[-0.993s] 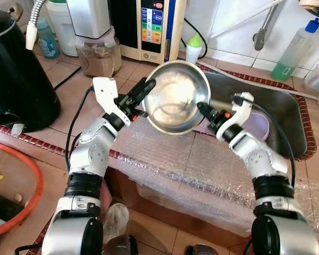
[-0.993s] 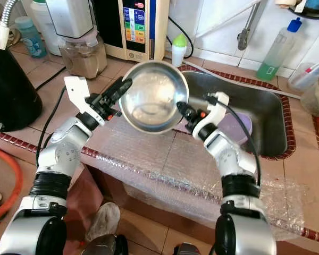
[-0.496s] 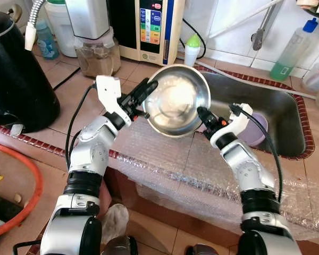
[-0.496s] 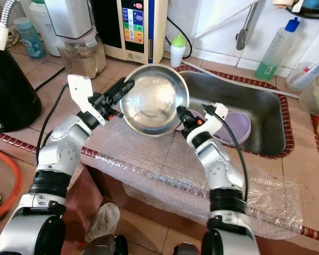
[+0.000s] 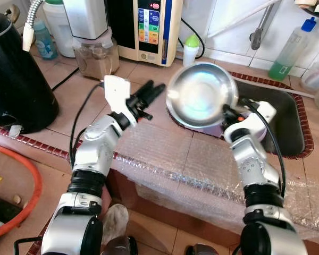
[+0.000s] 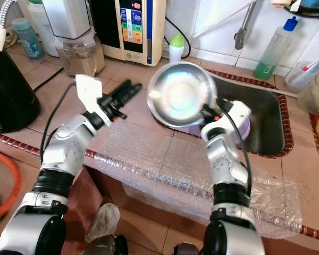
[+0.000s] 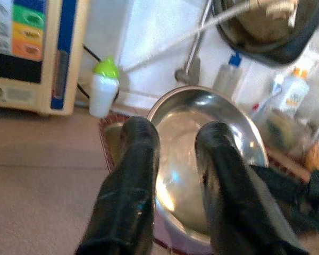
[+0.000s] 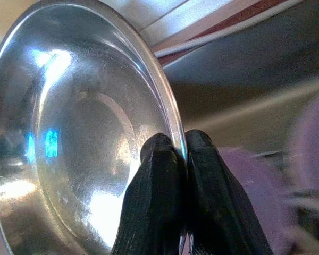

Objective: Kitchen organization

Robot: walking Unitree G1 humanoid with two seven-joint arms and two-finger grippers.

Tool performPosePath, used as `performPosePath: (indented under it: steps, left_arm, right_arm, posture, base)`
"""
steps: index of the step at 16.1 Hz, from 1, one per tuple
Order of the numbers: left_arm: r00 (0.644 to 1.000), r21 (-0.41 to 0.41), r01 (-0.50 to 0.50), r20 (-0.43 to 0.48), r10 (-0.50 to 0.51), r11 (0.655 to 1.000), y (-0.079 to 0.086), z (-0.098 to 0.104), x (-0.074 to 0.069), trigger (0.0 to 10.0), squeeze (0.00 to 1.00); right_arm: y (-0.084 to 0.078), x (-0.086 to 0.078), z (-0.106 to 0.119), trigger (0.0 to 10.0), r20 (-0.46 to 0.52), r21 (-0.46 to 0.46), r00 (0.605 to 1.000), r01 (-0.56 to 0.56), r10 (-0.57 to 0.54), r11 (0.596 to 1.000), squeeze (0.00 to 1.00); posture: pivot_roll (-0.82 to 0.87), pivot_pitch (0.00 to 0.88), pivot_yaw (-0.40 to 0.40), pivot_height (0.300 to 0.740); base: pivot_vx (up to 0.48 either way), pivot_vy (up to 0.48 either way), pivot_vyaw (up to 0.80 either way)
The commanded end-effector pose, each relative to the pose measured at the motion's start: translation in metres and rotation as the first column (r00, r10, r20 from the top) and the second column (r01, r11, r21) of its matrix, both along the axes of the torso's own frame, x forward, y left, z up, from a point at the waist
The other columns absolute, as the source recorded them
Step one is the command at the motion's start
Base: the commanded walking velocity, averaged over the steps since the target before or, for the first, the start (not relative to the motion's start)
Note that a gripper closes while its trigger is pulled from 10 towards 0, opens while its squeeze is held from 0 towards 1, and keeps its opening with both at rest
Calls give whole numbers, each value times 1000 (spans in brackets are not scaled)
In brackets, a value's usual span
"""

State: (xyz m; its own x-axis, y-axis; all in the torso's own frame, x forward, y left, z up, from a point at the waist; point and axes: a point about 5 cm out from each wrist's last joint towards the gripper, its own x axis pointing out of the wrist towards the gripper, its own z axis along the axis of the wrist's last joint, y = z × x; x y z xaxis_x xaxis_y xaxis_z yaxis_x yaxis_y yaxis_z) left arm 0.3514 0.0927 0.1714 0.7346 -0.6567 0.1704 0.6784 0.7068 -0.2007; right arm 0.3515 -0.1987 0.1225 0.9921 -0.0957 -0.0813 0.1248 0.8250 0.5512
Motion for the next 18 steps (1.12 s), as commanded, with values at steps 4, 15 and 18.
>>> performPosePath:
  steps: [4,15,18]
  left_arm:
    - [993,178,105,-66,-94,978,-5,-29,-15,10000,1000]
    - [981,295,177,-128,-144,939,-9,-52,-26,10000,1000]
    - [981,303,181,-123,-150,936,-11,-51,-25,10000,1000]
  right_arm:
    - [-36,4,2,0,-75,-136,957,269,-280,954,0]
    - [-7,10,-22,10000,-160,-166,951,237,-263,957,1000]
    - [-7,9,-24,10000,-155,-150,956,225,-248,963,1000]
  posture:
    - [-146,0,36,740]
    - [-133,0,55,740]
    - [-136,0,52,740]
  base:
    - [0,0,0]
    - [0,0,0]
    - [0,0,0]
